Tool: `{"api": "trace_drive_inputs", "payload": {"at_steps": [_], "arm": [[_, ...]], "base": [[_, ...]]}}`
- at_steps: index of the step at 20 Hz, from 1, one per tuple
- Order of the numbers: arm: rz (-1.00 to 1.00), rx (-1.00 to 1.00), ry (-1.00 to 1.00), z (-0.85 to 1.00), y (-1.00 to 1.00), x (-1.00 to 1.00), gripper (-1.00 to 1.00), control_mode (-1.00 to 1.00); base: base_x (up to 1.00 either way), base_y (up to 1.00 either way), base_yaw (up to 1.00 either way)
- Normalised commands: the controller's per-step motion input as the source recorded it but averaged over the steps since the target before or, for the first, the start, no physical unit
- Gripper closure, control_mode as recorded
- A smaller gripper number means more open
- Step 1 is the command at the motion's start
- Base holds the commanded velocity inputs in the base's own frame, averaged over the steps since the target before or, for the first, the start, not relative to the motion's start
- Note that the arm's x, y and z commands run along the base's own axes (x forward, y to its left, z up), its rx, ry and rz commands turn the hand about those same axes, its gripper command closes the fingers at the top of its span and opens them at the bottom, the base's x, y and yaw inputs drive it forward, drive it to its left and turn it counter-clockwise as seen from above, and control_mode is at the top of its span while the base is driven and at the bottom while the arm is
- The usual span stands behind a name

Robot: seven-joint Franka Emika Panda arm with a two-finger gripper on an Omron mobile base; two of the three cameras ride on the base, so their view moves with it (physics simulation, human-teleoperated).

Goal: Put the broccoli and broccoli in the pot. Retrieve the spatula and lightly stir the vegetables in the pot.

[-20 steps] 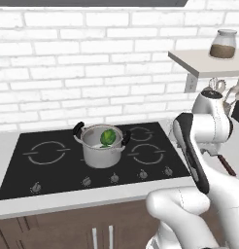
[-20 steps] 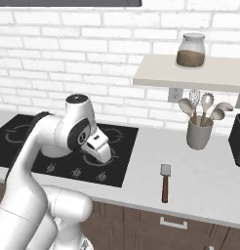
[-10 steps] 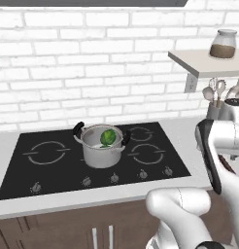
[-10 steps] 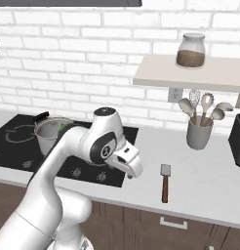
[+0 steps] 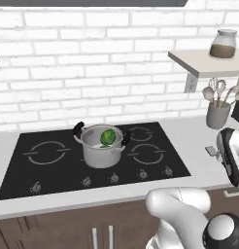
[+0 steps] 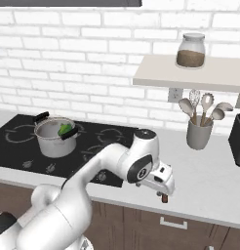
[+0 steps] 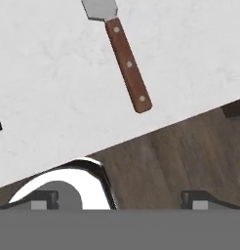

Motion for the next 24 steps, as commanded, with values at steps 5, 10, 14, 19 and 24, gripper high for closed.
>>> {"api": "trace_drive_inputs", "payload": {"at_steps": [5,10,14,19,24], "arm": [[0.13,0.03,0.02,-0.47,-0.42,0.43,-1.0,-1.0],[0.13,0.0,0.03,-0.64,-0.03,0.38,-1.0,-1.0],[0.1,0.0,0.0,-0.53,-0.14,0.26,-1.0,-1.0],[0.09,0.0,0.0,-0.42,-0.19,0.07,-1.0,-1.0],[0.06,0.0,0.0,-0.45,-0.02,0.07,-1.0,-1.0]], "base": [[0.0,0.0,0.0],[0.0,0.0,0.0],[0.0,0.0,0.0],[0.0,0.0,0.0],[0.0,0.0,0.0]]}}
